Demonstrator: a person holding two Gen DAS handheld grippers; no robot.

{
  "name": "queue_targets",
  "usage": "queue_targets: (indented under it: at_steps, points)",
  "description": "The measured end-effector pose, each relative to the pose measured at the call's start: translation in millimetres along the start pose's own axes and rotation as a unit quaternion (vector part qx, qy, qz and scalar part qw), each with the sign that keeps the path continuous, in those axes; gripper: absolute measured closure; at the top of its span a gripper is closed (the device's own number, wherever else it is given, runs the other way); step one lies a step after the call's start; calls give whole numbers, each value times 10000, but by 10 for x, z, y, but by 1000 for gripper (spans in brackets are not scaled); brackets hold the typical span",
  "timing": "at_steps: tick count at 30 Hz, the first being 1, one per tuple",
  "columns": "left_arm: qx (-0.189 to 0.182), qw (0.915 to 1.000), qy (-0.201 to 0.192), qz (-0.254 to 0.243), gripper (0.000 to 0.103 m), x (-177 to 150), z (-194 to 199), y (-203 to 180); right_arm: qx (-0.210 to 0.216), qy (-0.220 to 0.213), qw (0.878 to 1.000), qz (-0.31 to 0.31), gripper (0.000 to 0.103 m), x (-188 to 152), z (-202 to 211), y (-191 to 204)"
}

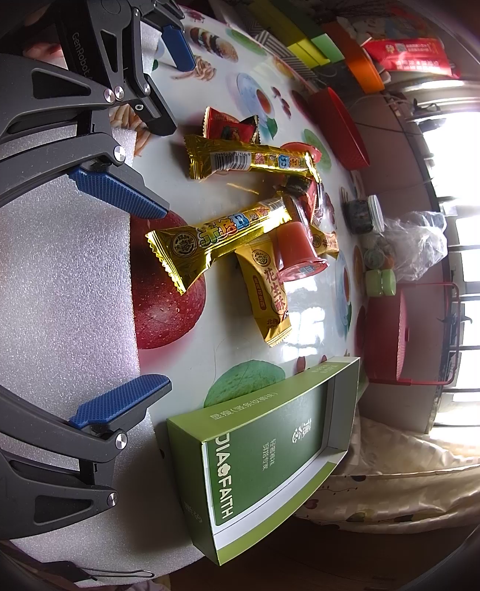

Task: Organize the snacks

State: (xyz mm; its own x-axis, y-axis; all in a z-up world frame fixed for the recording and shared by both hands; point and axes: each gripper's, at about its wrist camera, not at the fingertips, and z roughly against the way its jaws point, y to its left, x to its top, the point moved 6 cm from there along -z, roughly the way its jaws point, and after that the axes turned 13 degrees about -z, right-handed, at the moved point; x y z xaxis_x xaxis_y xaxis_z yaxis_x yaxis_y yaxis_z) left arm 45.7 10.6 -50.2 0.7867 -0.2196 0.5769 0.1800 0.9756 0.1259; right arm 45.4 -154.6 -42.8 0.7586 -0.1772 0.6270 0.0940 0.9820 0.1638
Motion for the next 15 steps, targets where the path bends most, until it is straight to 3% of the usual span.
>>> queue_targets:
  at_steps: [7,12,15]
  points:
    - [-67,10000,28,-43,3,-3,1,8,-4,26,10000,50,16,-4,-7,-5]
    - [-501,9987,53,-8,3,-3,37,76,228,58,9996,159,20,10,50,39]
    - [-744,9970,84,205,10,11,73,160,259,-39,9993,255,21,59,114,86]
